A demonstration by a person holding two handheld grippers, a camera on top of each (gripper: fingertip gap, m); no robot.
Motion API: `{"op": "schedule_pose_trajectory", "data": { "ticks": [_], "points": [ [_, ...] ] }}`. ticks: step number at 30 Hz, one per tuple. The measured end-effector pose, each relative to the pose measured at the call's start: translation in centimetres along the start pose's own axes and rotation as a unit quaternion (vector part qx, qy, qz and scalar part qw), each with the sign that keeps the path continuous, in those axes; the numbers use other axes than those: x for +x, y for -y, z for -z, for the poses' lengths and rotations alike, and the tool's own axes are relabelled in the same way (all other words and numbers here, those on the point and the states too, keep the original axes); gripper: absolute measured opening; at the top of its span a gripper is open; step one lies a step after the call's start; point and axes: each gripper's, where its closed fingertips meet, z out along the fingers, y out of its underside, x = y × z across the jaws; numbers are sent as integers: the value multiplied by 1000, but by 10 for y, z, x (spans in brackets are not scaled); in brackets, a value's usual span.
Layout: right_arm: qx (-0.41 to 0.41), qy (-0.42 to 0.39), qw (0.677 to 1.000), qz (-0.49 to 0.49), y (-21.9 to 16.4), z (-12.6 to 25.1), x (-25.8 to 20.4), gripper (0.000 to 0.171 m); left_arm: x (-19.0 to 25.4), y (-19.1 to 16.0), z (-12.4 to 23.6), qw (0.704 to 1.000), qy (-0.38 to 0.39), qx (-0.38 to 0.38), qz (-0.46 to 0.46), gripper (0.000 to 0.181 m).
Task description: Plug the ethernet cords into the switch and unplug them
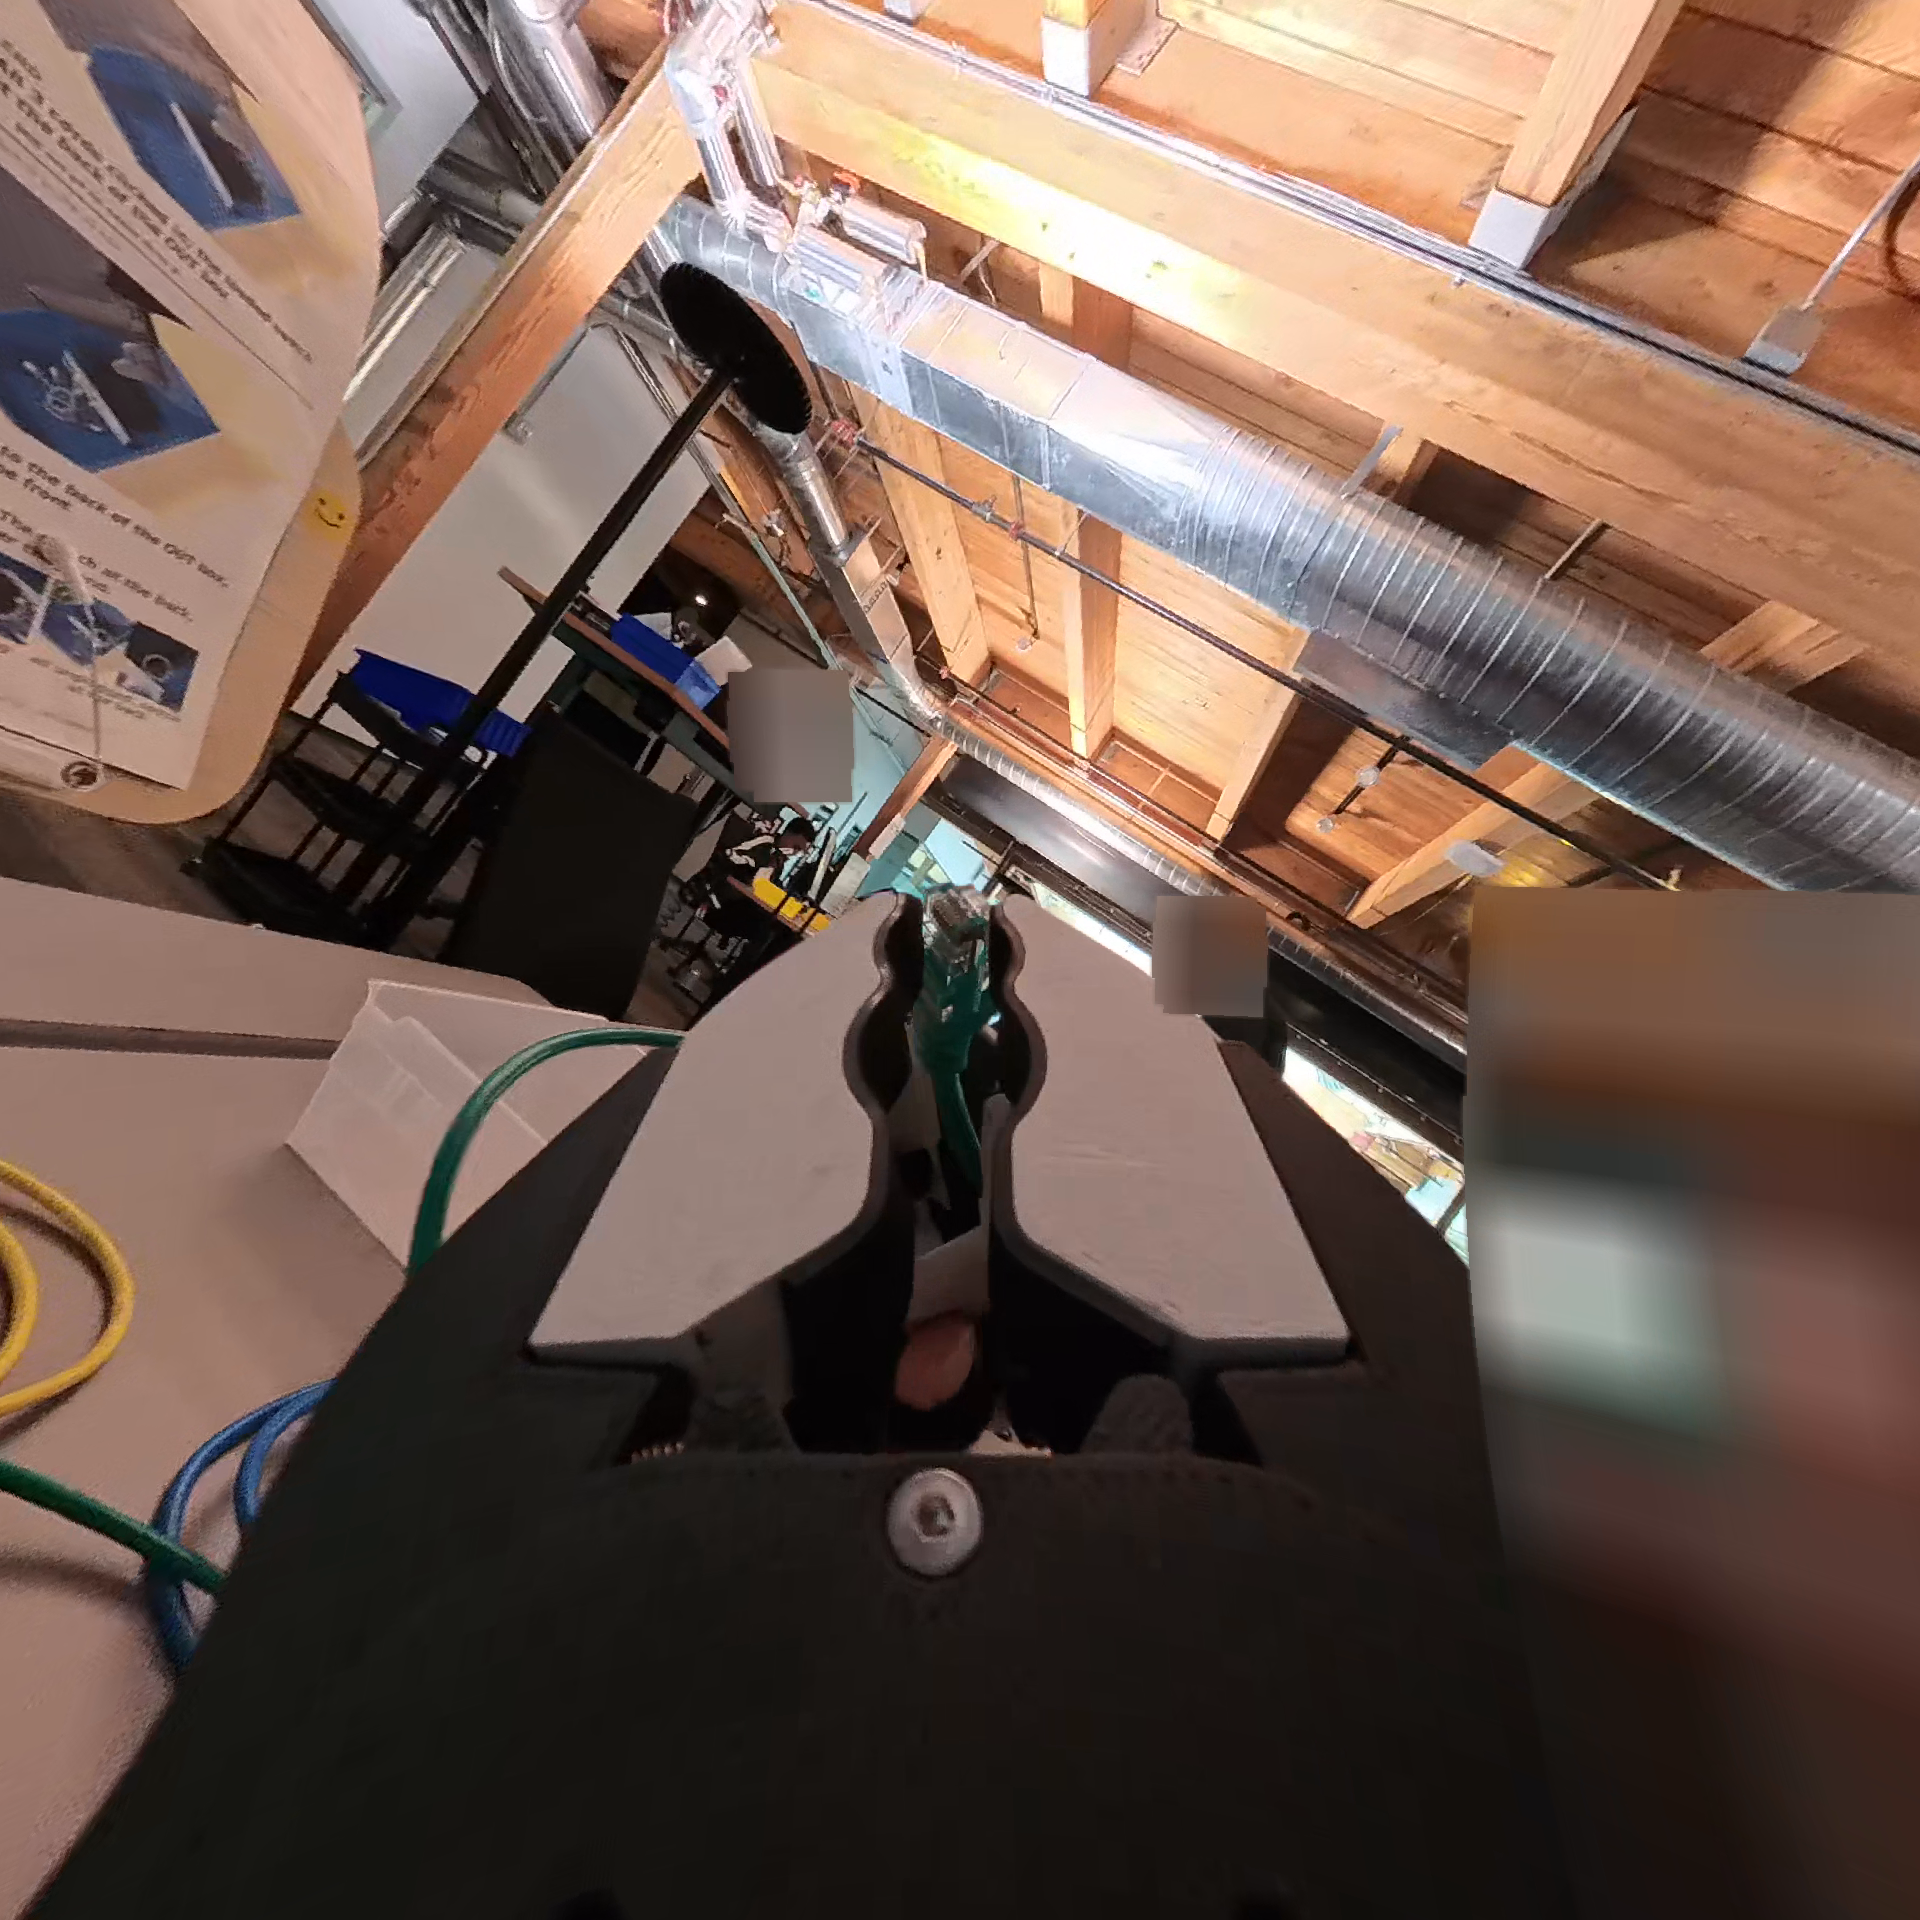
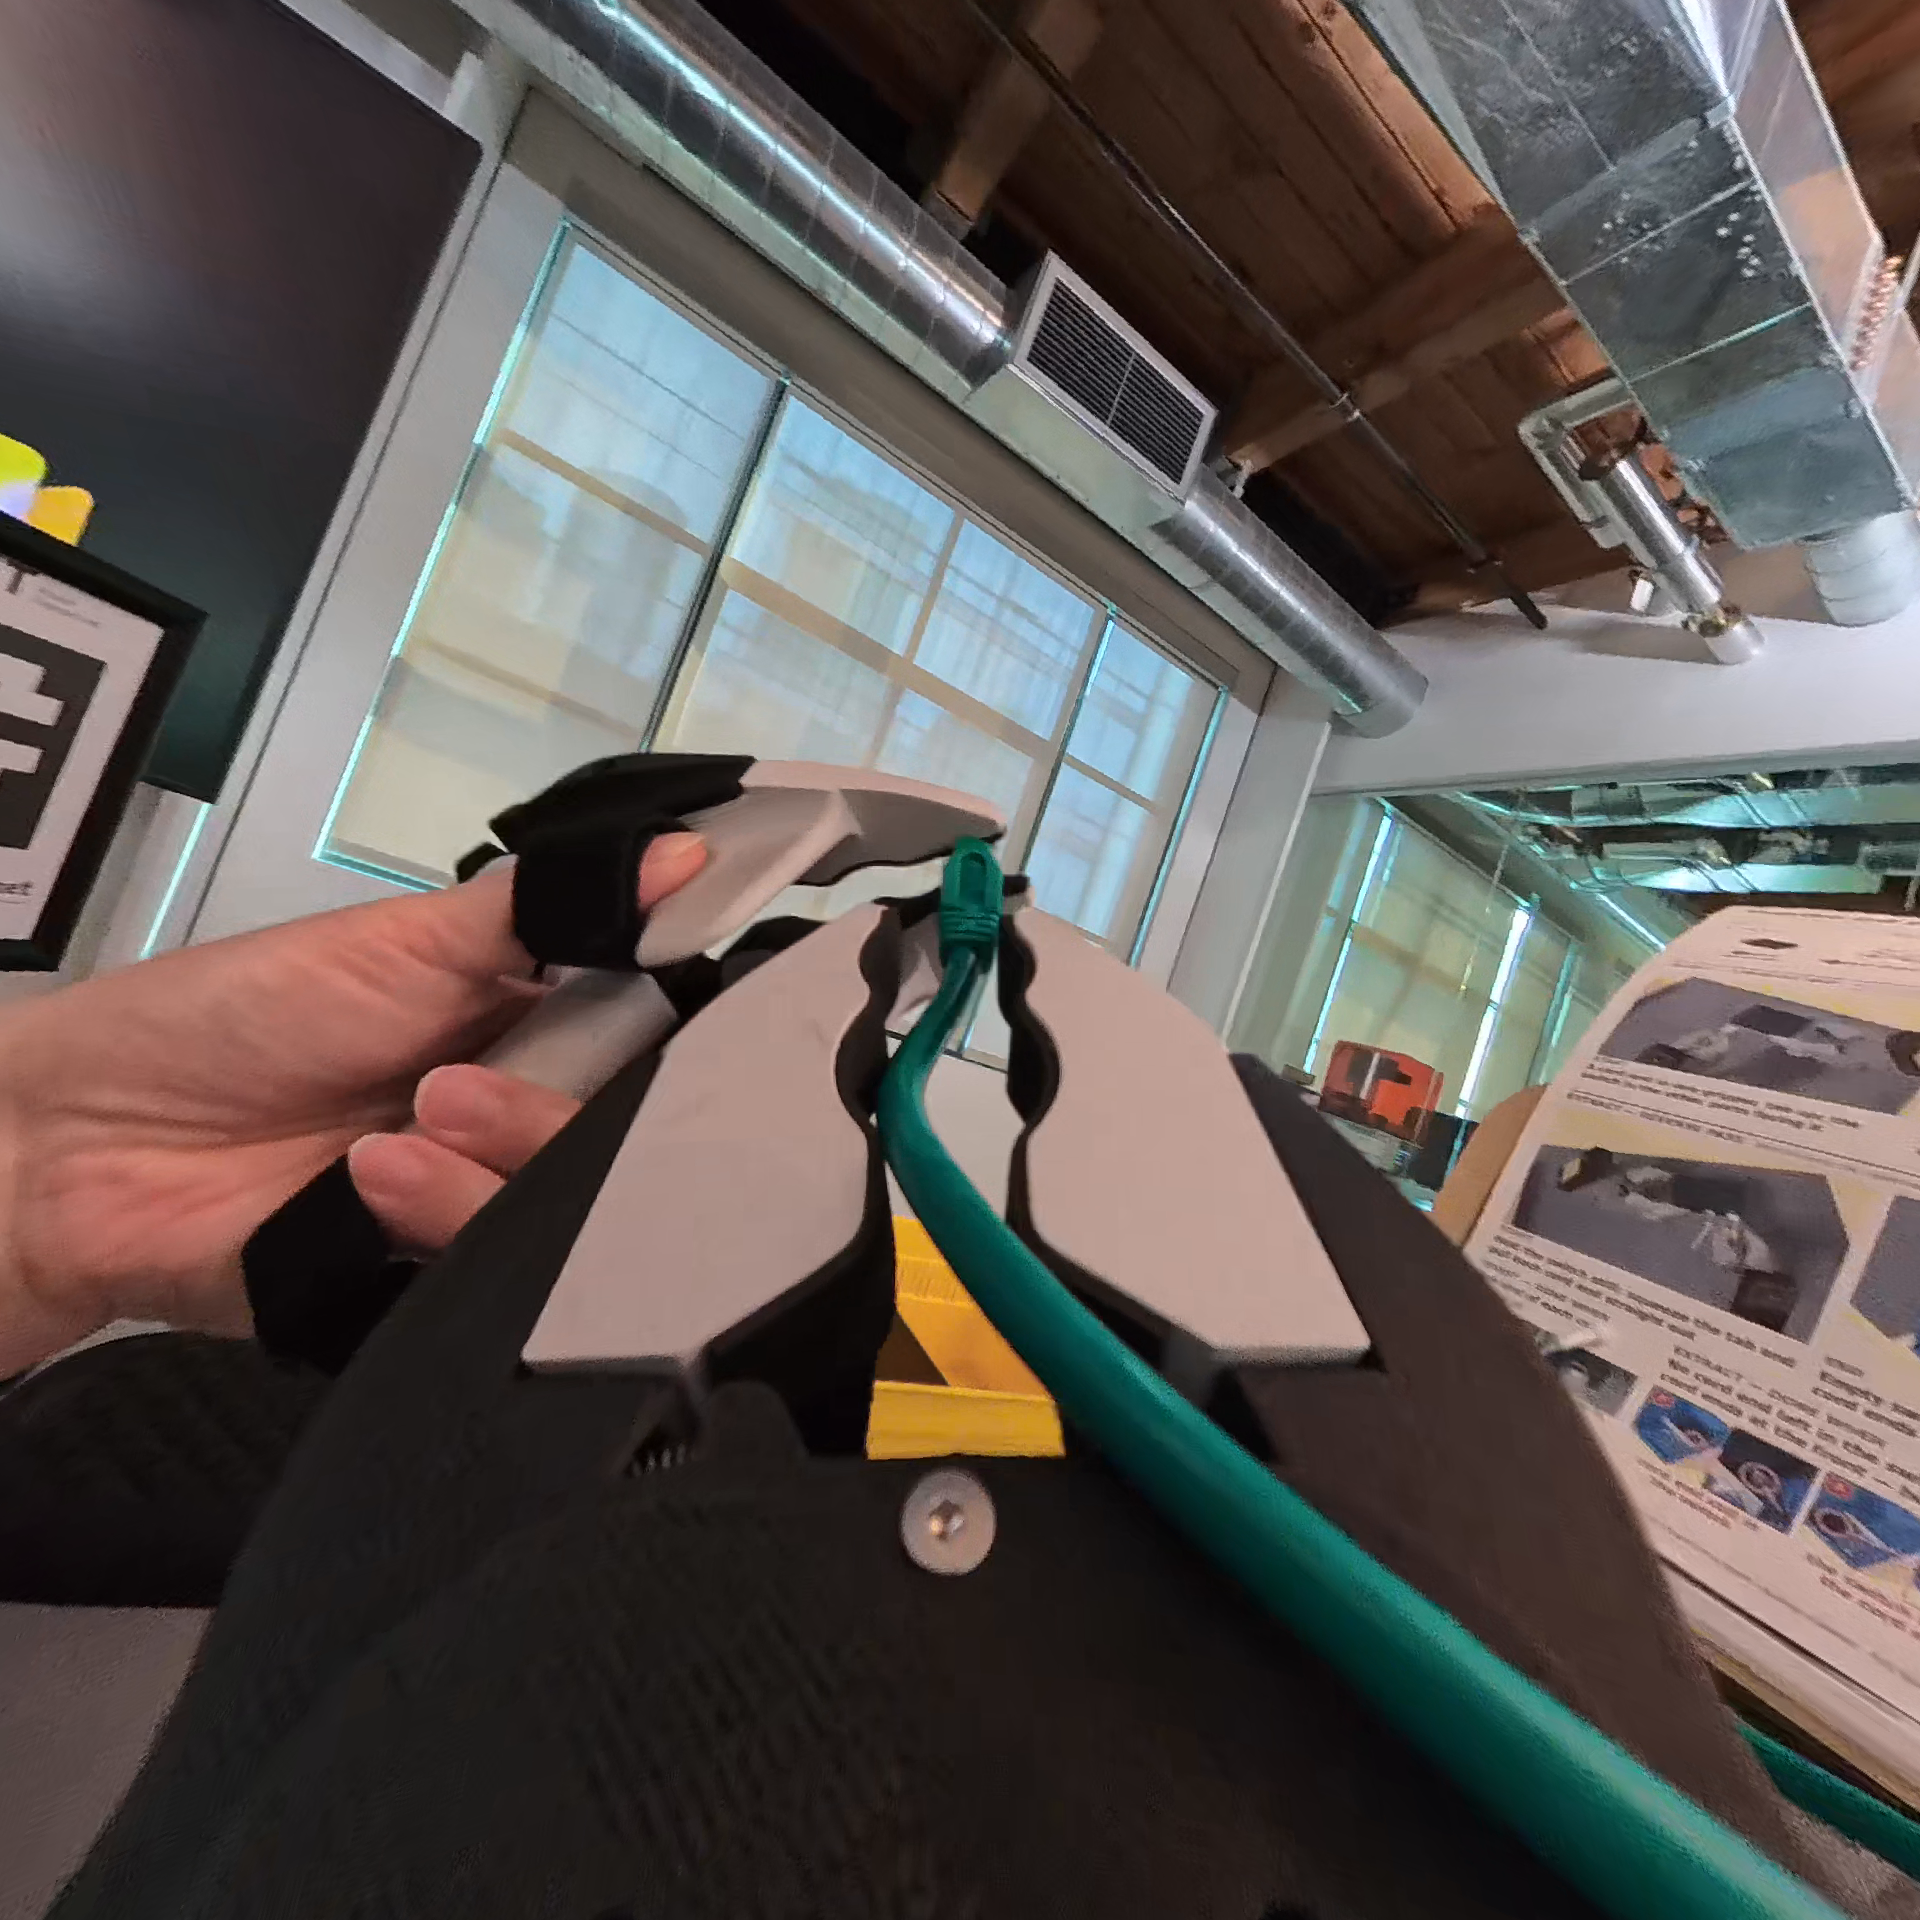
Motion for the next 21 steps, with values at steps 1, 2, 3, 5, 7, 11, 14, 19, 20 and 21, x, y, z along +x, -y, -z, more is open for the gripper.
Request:
{"op": "schedule_pose_trajectory", "data": {
  "ticks": [1,2,3,5,7,11,14,19,20,21],
  "points": [
    [3,-3,1000,2,1,0,0,17,2,-2,-1,1000,-8,-3,1,11],
    [4,-5,1000,2,2,1,1,17,3,-2,-1,1000,-12,0,3,11],
    [4,-5,1000,-1,2,1,1,17,4,-2,-1,1000,-16,4,2,11],
    [-5,-15,1000,1,0,1,3,18,5,-4,-1,1000,-20,7,-3,11],
    [-4,-10,1000,2,0,0,1,18,5,-6,-1,1000,-16,4,-4,11],
    [-4,-15,1000,20,-1,2,3,14,6,-9,-3,1000,-16,-3,-5,11],
    [-3,-18,1000,15,-1,3,5,12,5,-10,-4,1000,-13,-5,-9,11],
    [-14,4,1000,2,-3,2,5,12,4,-8,-3,1000,-15,-1,-2,11],
    [-17,7,1000,2,-4,1,5,12,3,-8,-3,1000,-13,-2,-2,11],
    [-18,11,1000,3,-5,1,5,12,3,-8,-2,1000,-12,-4,-3,11]
  ]
}}
